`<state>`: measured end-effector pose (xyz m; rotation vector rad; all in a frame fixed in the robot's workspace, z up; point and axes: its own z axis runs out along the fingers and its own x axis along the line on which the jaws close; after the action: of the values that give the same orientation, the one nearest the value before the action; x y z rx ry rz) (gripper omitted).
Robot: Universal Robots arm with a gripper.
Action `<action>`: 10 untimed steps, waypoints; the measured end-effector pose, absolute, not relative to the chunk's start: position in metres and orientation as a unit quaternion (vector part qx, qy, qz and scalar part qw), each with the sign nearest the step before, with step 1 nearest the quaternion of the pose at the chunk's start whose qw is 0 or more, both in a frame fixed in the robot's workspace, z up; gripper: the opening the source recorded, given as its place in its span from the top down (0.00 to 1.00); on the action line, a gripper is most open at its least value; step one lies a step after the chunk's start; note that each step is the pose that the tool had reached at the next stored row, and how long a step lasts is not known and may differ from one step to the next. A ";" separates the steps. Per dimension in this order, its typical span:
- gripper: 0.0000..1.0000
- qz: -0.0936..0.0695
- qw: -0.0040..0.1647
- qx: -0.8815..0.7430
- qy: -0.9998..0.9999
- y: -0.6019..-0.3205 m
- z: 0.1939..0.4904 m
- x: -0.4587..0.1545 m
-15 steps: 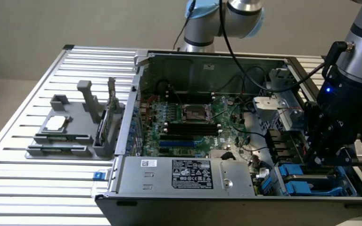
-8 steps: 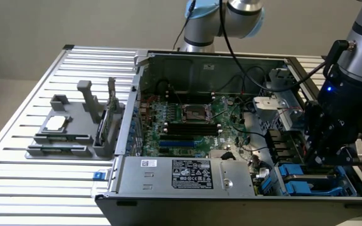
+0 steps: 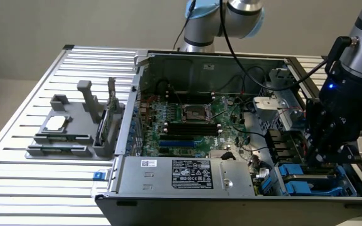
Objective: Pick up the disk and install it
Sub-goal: 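Insert the second disk wire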
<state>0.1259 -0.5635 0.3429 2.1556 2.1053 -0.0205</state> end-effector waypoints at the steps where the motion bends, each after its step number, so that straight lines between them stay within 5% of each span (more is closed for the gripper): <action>1: 0.84 -0.006 0.063 0.714 0.697 -0.563 0.343 0.126; 10: 0.84 -0.005 0.061 0.718 0.694 -0.564 0.342 0.126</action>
<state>0.1264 -0.5645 0.3419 2.1713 2.0987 -0.0137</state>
